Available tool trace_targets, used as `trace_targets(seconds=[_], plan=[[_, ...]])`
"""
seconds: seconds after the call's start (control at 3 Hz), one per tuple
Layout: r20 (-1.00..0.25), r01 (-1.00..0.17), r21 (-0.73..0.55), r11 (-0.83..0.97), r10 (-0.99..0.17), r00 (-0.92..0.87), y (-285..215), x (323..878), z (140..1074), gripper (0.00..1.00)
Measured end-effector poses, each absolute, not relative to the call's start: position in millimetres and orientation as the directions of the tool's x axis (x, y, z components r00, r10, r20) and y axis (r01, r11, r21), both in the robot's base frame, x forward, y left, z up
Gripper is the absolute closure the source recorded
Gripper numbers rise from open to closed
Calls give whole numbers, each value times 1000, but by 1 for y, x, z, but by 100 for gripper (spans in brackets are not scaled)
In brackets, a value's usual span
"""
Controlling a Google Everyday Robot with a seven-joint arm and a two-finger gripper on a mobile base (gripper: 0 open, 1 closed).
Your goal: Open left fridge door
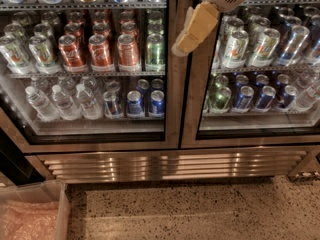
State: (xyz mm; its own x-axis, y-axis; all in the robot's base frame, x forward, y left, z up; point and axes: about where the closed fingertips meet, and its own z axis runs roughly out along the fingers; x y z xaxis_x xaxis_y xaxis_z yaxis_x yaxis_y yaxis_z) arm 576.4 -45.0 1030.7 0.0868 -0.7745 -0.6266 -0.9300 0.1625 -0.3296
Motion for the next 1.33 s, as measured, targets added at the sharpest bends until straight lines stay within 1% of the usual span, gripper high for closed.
trace_targets(seconds=[0.33,0.67,1.33], plan=[[-627,-930,-330,163,-774,87,-49,577,1031,0],[-627,-930,-330,163,-774,87,-49,577,1031,17],[-627,-930,-330,162,-774,87,-49,577,1031,62]])
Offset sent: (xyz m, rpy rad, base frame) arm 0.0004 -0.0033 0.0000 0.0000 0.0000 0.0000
